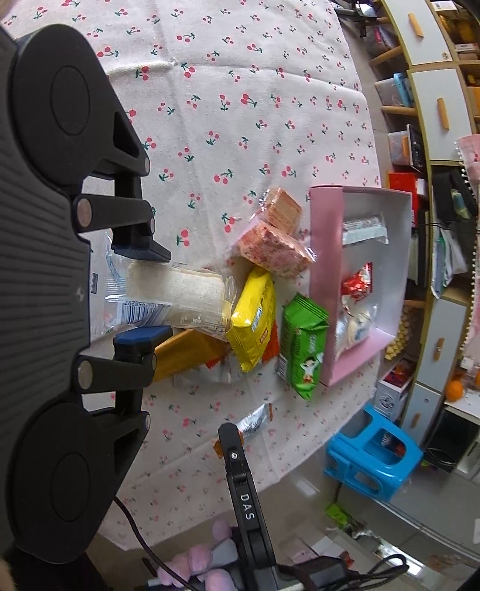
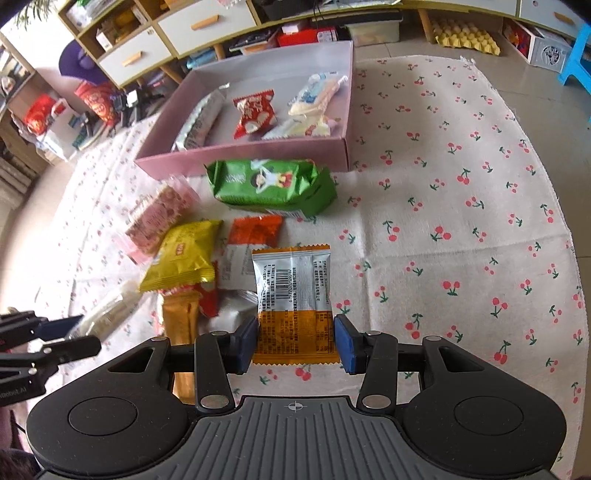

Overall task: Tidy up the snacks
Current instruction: 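Carry both packets into the pink box and open both tools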

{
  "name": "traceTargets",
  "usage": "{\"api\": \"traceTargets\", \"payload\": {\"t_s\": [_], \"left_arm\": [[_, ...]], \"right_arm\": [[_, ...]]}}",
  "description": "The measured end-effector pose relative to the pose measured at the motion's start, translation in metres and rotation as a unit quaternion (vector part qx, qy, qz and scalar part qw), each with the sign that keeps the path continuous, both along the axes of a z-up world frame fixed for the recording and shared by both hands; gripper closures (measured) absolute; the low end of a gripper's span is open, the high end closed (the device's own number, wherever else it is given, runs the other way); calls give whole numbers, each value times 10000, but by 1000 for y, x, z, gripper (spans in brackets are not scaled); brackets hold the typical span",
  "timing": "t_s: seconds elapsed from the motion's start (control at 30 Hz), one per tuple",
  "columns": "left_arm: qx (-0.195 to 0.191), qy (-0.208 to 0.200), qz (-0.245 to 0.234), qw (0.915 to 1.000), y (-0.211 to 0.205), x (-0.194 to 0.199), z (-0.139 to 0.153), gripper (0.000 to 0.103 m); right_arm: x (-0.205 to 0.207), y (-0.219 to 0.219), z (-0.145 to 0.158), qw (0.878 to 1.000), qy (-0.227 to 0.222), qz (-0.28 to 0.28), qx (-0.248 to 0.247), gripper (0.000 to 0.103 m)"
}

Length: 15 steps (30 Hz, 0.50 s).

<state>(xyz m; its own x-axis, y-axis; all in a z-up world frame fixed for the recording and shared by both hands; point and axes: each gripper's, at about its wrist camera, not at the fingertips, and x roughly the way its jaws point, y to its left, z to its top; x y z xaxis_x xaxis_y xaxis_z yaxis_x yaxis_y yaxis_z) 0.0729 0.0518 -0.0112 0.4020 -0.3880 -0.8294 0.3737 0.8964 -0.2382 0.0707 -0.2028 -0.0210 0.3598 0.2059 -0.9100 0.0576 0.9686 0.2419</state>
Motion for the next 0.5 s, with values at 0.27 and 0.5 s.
{"api": "traceTargets", "payload": {"t_s": [0.27,0.5], "left_arm": [[-266,-189,97,9994,5,-2,17,70],[-612,-260,126,9977,8,-3,30,70]], "right_arm": [[2,-2,8,9996,-101,-137,233,60],[6,-5,15,9987,-196,-261,391,60]]}}
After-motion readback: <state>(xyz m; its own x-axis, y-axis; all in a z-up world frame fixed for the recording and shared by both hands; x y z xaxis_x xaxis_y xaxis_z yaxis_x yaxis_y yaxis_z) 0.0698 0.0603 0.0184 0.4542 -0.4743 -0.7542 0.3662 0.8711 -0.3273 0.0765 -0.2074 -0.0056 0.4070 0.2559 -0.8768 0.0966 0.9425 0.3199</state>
